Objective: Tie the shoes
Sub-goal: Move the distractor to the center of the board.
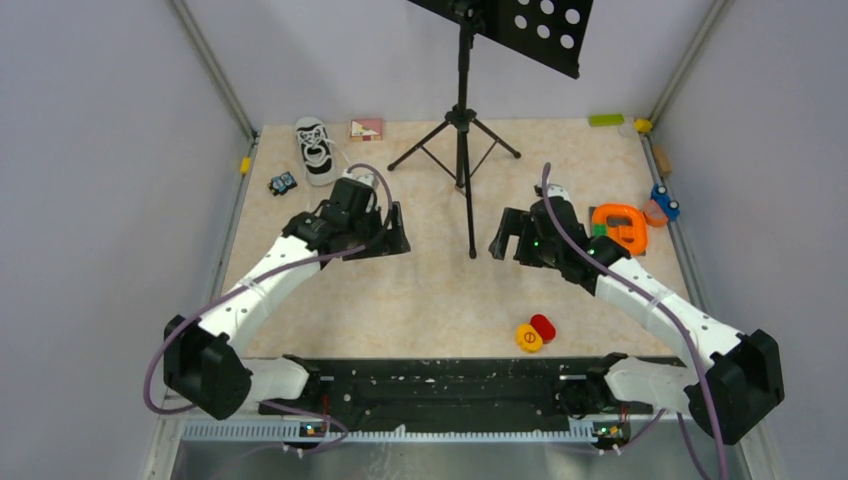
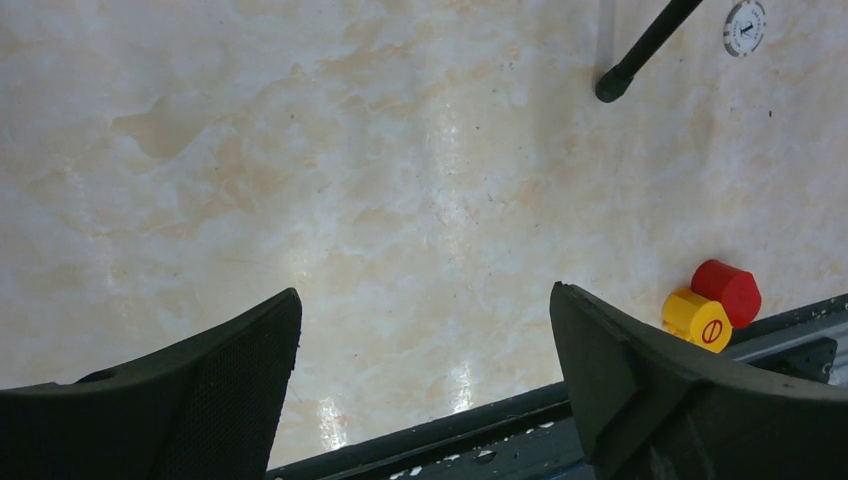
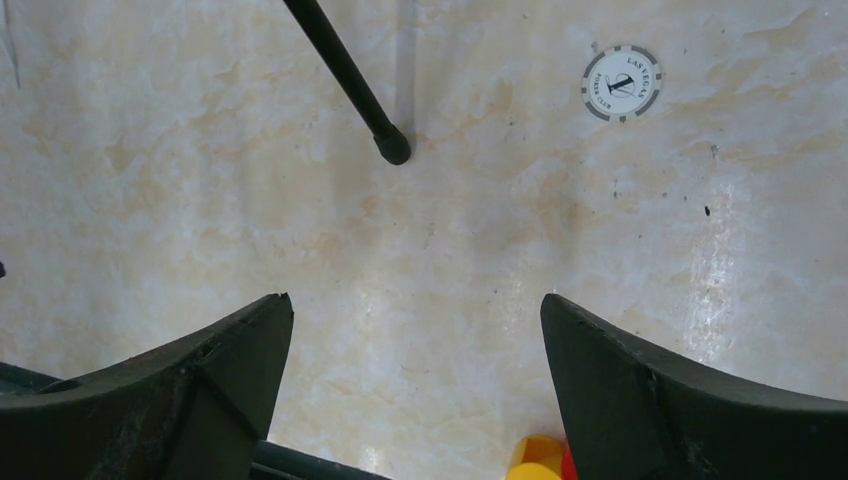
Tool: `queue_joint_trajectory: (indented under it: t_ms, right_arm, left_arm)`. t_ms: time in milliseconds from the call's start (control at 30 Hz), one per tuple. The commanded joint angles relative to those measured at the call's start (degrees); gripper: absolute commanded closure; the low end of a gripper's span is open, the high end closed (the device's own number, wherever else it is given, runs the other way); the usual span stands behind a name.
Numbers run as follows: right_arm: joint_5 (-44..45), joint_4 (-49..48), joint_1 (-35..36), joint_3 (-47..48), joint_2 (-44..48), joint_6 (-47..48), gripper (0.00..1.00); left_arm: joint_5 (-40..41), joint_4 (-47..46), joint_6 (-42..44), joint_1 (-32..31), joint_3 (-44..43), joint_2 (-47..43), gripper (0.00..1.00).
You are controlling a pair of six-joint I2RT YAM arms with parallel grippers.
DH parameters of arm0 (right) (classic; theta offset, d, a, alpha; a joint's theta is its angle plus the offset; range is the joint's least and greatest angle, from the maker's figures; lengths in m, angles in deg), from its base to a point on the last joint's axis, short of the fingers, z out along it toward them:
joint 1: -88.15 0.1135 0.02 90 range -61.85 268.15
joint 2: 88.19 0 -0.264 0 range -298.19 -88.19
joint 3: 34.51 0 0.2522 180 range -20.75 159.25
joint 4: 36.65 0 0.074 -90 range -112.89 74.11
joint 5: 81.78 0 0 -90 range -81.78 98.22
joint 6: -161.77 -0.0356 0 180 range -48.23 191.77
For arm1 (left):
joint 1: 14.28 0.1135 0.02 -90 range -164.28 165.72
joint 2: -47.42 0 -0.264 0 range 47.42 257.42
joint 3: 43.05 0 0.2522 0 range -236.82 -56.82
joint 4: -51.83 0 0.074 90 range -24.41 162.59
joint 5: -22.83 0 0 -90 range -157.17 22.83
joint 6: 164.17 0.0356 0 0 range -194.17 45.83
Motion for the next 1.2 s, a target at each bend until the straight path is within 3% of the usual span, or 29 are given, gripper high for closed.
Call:
queue_joint_trajectory:
  t_ms: [0,167,333,500,633,900,1167]
  right_arm:
    - [-0.8,-1.8,-0.2,-0.9,2.0,-1.2,0.03]
    - [-3.7,-5.6,0.0,-0.9,2.4,0.4,0.03]
    - [-10.0,-20.1,3.6,1.5,0.0,1.8,0.10]
    - [-9.1,-25.9,7.6,12.9,-10.8,8.5,0.06]
    - [-7.9,-28.9,8.4,22.7,-19.7,13.8,0.05]
    - [-6.3,-34.1,8.4,39.2,-37.0,18.7,0.04]
    - [-1.7,-31.8,8.3,54.6,-50.1,20.5,0.04]
  left_arm:
    - [2.3,-3.4,-2.2,-1.0,-3.1,2.8,0.03]
    - [8.9,-1.8,1.1,-0.9,-8.9,4.3,0.04]
    - [13.4,1.4,2.5,1.3,-12.8,3.6,0.02]
    - [6.8,3.5,-2.8,10.9,-10.8,0.8,0.03]
    - [7.3,1.8,-4.8,14.9,-4.4,-3.0,0.04]
    - [8.1,2.8,-4.3,15.6,-0.6,-4.9,0.04]
    - [7.6,3.0,-2.8,15.7,0.3,-5.2,0.04]
